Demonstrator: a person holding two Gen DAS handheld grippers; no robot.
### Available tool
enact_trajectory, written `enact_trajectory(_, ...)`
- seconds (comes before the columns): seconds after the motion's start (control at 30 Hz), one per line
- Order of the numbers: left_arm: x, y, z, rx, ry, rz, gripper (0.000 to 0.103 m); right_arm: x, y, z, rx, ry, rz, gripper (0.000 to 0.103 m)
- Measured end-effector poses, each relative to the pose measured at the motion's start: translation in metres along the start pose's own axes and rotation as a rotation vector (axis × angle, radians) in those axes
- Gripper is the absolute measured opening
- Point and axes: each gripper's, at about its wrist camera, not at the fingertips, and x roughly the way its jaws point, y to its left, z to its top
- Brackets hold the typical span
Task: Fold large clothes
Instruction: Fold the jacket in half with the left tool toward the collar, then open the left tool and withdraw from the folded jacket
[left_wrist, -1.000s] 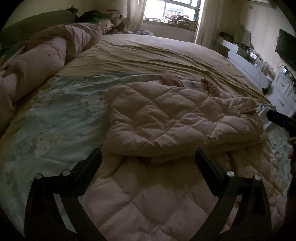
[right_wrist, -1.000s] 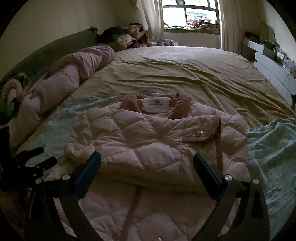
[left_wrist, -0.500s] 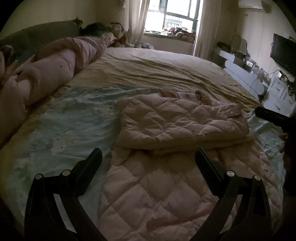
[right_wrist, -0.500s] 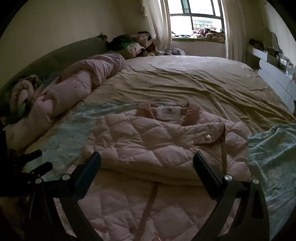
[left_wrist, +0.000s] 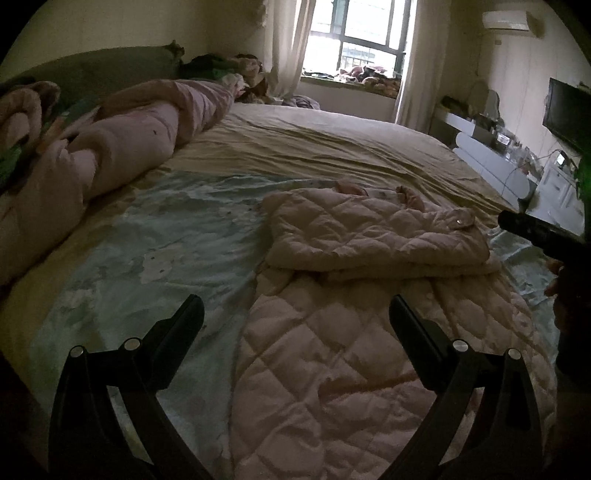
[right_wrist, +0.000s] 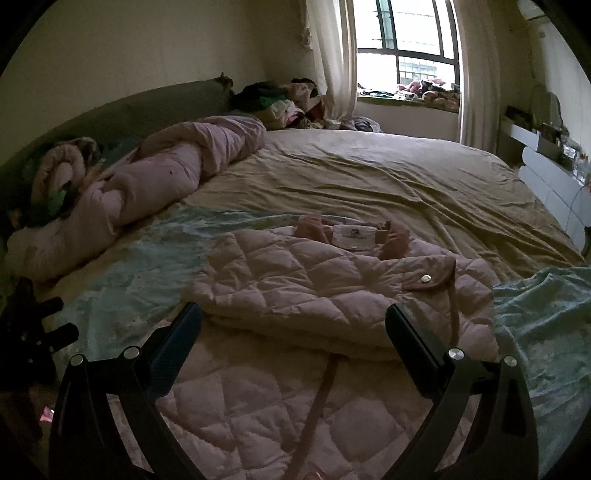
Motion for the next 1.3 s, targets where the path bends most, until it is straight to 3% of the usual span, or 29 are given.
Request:
enact_trajectory(0.53,-0.035,0.008,-0.037,-0.004,-0.025,0.003,0.094,-0.032,0.014,-0.026,-0.016,-0.019,-0.001,0.099)
enact_trajectory(1.3,-0.059,0.019,-0.089,-0.008,0.017,0.040,0.094,-0.071,-0.008,-0.074,0.001,0.014,-0.057,0.099)
